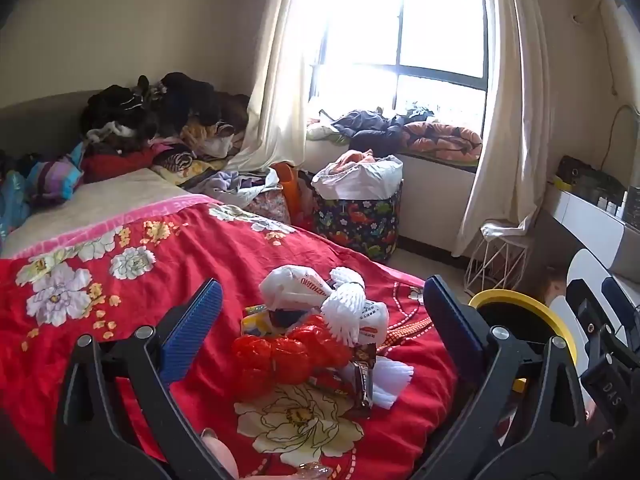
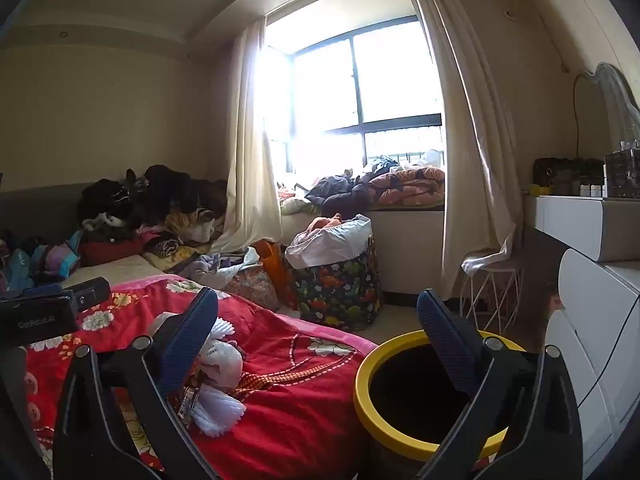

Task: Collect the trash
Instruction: 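Move both grippers toward the trash pile on the red bedspread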

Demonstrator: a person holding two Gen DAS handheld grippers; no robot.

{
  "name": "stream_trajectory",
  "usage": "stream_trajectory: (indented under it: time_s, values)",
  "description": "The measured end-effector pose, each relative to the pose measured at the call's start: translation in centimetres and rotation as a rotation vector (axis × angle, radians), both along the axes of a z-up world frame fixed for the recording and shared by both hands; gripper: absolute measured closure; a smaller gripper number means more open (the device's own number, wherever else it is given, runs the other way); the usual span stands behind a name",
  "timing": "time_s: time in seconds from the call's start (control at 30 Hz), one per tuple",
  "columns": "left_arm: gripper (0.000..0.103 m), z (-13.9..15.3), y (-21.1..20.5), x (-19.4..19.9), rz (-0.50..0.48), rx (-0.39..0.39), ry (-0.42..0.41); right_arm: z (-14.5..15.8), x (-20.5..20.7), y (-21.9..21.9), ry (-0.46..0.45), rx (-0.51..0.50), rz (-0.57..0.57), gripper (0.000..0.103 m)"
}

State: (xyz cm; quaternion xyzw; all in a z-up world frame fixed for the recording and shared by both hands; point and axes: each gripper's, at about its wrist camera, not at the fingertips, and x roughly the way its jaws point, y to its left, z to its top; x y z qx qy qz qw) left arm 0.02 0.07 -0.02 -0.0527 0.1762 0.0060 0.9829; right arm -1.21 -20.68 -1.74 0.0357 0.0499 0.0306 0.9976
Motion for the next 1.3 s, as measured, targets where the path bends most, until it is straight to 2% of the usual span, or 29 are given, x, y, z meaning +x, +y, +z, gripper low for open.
stream_trajectory:
  time_s: [0.37,0.4,0.5,1.3]
  values:
    - [0.011,-0.1,-0.2,0.1,-0.004,0.004,-0.007,0.4,0.0,-1.3,0.007,0.002,-0.021,0.006]
    - [0.011,0.8,-0.4,0.0,-0.008,0.0,-0.01,0.5,0.0,-1.5,0.009,0.003,-0.02,0.006]
    - [0.011,1.0,-0.6,0.2,-0.012,-0.003,-0.012,-0.3,0.0,-0.5,0.001,-0.01,-0.03,0.006]
    - [0.011,0.7,-1.0,-0.6,-0.021,-0.002,-0.025,-0.1,-0.2,-0.5,-0.001,-0.013,-0.031,0.006]
